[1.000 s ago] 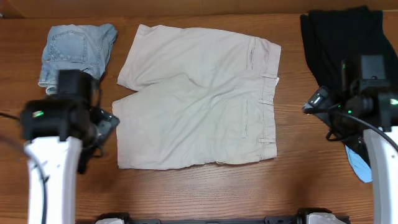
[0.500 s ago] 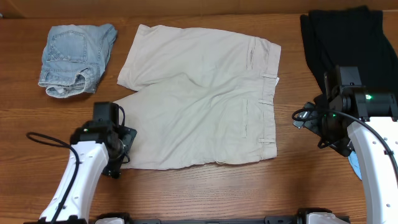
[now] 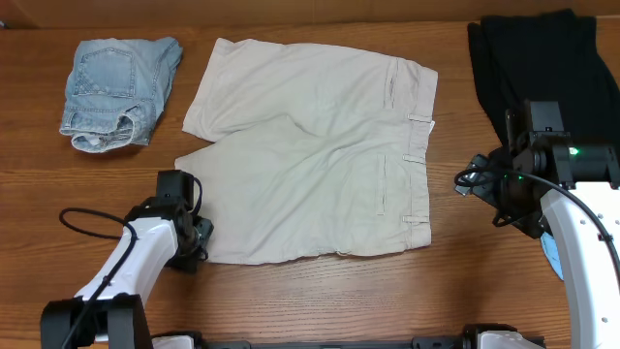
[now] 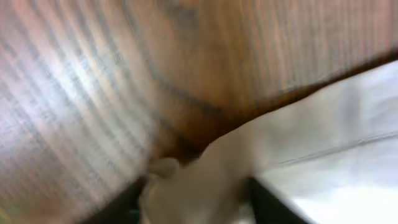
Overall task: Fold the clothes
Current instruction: 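Grasp the bottom hem corners of the shorts with both grippers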
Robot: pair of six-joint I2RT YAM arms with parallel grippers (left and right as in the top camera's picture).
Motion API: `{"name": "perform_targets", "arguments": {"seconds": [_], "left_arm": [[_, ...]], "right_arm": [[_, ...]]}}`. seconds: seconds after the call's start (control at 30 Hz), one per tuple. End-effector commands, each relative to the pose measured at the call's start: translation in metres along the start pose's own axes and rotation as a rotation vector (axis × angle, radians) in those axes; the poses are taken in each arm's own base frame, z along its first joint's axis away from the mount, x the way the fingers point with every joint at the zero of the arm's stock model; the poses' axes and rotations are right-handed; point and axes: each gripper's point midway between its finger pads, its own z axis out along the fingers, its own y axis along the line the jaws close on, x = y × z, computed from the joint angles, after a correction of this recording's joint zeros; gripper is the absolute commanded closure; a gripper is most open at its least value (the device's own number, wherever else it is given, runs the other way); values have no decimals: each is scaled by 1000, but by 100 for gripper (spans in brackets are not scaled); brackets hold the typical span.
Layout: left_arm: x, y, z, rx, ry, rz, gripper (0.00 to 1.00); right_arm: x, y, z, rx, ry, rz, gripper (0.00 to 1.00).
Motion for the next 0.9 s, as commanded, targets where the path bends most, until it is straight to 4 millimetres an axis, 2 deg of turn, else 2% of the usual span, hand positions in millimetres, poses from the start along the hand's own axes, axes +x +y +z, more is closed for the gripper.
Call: {"name": "perform_targets", "arguments": {"seconds": [0.0,0.07,0.23,0.33,0.47,0.6,0.87], "left_arm": [[11,8,19,-43,45,-4,78],[11,8,19,-42,44,-4,96],[11,10,19,-50,47,-3,96],[11,10,19,-49,47,-4,96],[11,10,19,-49,46,-4,96],[11,10,19,-49,46,-4,96],[7,11,19,-56,24,-3,96]], "right_arm": [[7,11,0,-57,37,-8,3],[10,14,0,-76,55,7,3],[22,11,13,-50,103,98,6],[37,13,36,-34,148,112,7],[60,31,77,-84,204,89,10],[77,38,113,-96,206,127,11],[90,47,157,-152,153,114,15]]}}
